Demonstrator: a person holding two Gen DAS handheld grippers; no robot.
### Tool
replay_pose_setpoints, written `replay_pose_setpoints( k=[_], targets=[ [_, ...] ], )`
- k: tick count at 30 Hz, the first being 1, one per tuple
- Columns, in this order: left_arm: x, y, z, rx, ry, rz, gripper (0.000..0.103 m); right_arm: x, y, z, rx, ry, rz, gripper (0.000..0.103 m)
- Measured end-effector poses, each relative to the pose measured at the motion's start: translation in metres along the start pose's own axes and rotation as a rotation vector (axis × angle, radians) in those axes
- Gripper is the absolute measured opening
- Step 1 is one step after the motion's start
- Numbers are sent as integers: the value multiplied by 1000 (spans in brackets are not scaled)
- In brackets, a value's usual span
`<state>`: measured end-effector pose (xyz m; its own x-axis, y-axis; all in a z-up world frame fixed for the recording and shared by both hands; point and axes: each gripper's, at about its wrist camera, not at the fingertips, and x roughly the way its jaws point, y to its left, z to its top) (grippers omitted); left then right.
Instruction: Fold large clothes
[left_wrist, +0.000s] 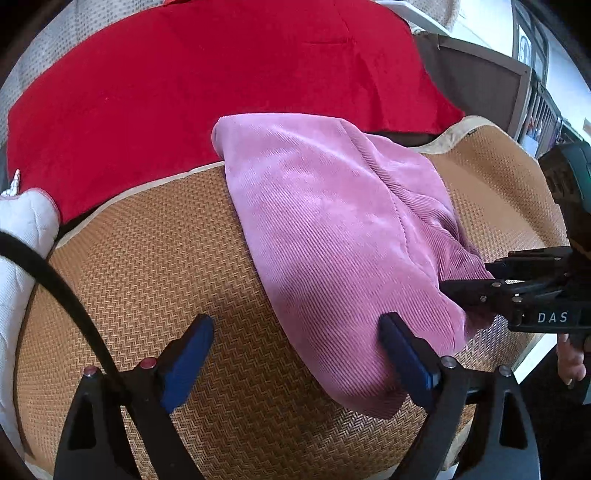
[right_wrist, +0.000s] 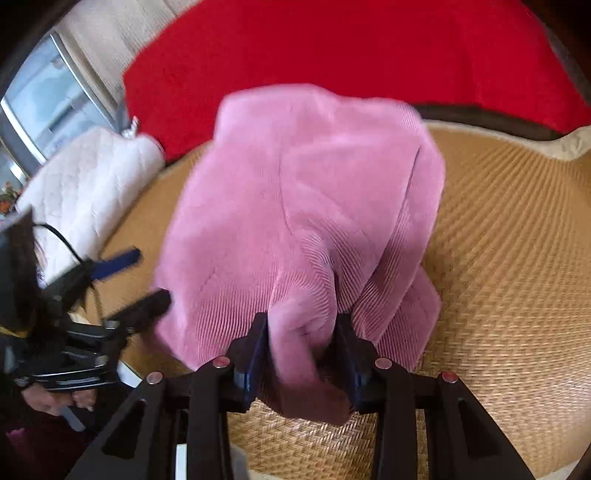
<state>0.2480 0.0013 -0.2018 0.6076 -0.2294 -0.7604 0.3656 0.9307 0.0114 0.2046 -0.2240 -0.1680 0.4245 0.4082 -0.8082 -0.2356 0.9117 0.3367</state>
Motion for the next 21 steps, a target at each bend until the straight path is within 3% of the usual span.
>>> replay_pose_setpoints(
  k=[5,9,13,18,21],
  targets=[
    [-5,7,11,-3,-10,-50,93,-16,-9,5,45,0,41,40],
    [-16,23,24,-39,-57,-55,93,-54,-14,21,34,-110,33,40],
    [-15,38,35,-117,-80,-58,92,-63,-25,52,39,-176,3,40],
    [10,39,43,-99,-51,3,93,-21,-40,72,86,-110,-3,40],
    [28,38,36,-110,-12,-24,93,18,-47,76,112,-22,-33,37]
  ],
)
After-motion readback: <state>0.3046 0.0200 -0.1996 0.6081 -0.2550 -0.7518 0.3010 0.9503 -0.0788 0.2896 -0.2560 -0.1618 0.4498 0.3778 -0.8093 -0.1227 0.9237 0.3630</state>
